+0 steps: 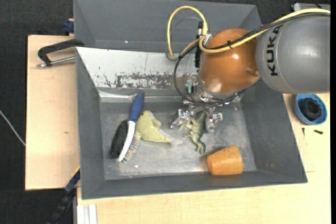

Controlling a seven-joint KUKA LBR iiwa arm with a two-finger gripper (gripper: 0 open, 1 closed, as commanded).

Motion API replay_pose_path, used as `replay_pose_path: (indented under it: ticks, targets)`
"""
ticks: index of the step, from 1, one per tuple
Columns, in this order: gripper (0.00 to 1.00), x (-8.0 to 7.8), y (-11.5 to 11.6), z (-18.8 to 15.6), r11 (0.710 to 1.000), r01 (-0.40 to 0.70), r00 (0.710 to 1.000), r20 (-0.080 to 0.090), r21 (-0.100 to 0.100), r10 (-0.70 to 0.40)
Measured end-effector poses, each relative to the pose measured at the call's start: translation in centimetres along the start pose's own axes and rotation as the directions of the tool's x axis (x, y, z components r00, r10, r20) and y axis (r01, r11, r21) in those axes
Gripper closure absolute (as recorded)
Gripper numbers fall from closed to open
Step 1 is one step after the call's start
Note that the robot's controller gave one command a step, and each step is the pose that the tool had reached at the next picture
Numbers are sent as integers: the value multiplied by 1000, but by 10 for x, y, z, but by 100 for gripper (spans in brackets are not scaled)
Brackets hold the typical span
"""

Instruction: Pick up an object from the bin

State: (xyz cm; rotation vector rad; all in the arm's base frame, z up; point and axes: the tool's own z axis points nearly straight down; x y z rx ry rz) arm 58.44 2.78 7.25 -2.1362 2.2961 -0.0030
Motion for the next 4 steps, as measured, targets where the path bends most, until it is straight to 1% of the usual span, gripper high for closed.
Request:
replay_pose_path:
  ticks: [1, 2, 3, 4]
  targets:
    - [100, -1, -1, -2, 1000, -2, 1000, 3, 3, 2]
    - [100, -2, -2, -8, 1000, -6, 1000, 1, 0, 6]
    - [100, -4, -6, -96, 1000, -10, 1000, 2, 8, 10]
    - [100, -5, -7, -99, 1000, -14, 1000, 1, 0, 14]
